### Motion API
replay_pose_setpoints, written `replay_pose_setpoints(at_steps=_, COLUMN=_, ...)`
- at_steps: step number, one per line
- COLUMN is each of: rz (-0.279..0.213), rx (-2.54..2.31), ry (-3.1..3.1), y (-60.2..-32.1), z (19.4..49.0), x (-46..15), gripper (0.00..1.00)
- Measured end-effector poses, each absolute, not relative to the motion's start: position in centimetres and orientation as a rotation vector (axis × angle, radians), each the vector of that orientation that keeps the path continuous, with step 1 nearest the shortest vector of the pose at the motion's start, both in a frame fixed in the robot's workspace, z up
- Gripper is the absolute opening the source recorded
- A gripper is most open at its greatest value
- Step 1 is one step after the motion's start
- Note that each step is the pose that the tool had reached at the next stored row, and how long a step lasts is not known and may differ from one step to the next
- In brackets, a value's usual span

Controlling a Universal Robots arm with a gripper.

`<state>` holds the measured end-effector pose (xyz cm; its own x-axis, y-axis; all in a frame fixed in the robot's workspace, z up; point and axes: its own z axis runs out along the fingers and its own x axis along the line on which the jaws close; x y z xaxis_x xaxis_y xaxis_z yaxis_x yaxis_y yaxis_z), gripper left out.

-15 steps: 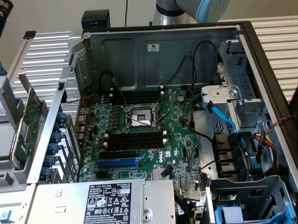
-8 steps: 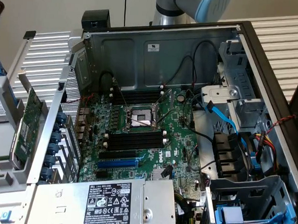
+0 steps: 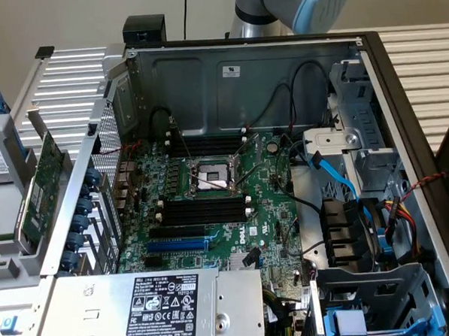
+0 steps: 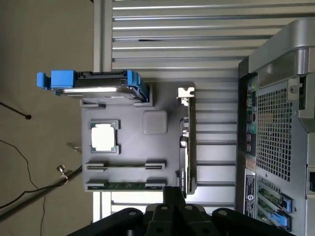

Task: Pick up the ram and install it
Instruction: 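Reach for the ram, then pick up the ram and move it above insertion slot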

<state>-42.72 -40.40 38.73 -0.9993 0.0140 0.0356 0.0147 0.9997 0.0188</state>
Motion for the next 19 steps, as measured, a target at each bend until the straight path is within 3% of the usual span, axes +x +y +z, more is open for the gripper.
replay_pose_setpoints(at_steps=19, rz=-0.032, rx=-0.022, ry=-3.109, y=-42.0, z=38.7, x=-47.5, gripper=0.10)
